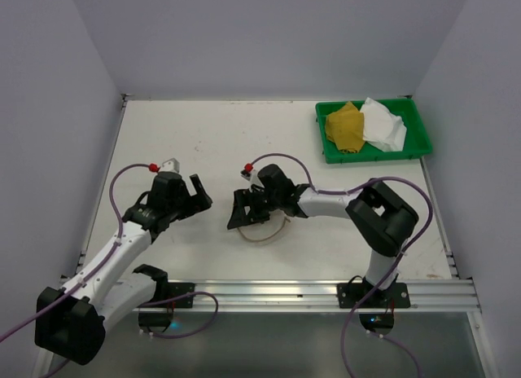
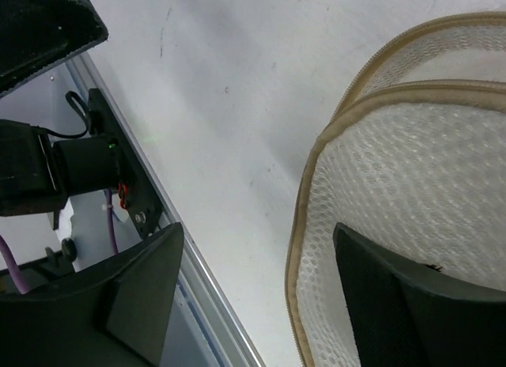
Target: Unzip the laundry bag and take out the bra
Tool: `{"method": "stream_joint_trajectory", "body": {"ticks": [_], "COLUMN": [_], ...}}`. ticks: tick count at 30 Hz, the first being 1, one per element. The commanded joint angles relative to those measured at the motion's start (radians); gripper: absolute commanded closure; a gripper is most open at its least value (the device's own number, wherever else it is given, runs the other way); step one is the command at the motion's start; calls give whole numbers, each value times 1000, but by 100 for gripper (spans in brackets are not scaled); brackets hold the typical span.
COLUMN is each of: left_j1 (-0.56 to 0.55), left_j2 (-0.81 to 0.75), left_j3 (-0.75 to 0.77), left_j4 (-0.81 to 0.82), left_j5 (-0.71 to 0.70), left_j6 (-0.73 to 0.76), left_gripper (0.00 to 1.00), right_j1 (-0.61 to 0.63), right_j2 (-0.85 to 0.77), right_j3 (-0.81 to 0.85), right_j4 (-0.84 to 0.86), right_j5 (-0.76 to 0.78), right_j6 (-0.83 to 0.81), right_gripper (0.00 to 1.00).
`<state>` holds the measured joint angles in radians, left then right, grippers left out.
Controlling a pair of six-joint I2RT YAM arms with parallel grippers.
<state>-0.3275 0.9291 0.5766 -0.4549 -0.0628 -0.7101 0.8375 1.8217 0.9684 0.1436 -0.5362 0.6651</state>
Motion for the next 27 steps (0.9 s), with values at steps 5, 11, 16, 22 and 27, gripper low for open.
{"method": "stream_joint_trajectory", "body": {"ticks": [5,11,16,22,27], "left_j1": [10,10,10,10,8], "left_j2": [-61,-110,-182,-262,-380], "left_j3": [124,216,267,384,477], "left_j4": [-79,-145,-185,-264,-297], "left_j5": [-71,-112,-186,-224,-276], "left_j6": [52,86,113,182,251], "left_gripper": [0,0,0,0,0], "right_j1": [-3,-147,-328,-371,-370], "right_j2": [-234,-383,-675,-1002,-1278], "right_j3": [169,227,139,104,76], "right_j4": [-266,-496,-614,-731,-805], "right_j5": [175,382,702,967,989], "right_j6": [-142,-196,-231,-312,-323], "right_gripper": [9,3,1,1,1]}}
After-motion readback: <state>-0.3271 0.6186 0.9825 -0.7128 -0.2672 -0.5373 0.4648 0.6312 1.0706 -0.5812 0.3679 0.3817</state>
